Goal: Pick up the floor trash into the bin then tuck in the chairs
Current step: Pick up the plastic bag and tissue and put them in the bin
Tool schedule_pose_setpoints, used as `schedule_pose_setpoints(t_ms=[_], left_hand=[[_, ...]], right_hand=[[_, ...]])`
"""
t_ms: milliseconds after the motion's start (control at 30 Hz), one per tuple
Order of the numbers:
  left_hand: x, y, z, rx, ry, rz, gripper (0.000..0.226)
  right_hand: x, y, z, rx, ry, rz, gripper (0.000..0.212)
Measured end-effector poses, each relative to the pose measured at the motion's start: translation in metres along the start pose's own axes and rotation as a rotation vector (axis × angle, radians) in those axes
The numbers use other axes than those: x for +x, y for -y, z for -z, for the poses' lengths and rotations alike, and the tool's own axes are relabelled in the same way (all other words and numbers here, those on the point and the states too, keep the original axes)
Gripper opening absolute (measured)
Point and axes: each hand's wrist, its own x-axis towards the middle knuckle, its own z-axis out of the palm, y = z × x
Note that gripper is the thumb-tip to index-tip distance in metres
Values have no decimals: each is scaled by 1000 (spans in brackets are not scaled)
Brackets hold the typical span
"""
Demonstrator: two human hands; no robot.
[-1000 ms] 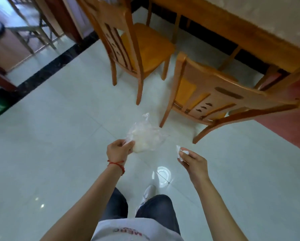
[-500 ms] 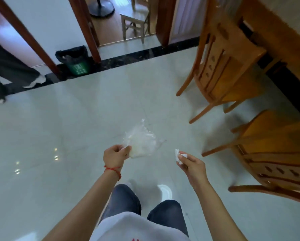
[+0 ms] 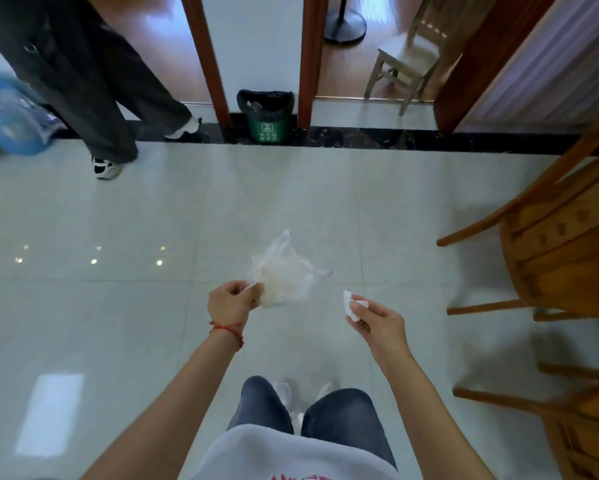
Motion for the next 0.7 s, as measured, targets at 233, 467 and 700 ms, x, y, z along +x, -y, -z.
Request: schedule_pose_setpoints(t_ms=[233, 467, 700], left_hand=[[52, -34, -33, -74, -64, 34, 34], [115, -81, -69, -49, -118, 18, 30], [188, -120, -81, -89, -183, 42, 28]], right_hand=[[67, 53, -28, -15, 49, 4, 13], [135, 127, -52, -62, 112, 21, 11], [194, 178, -107, -81, 171, 13, 12]])
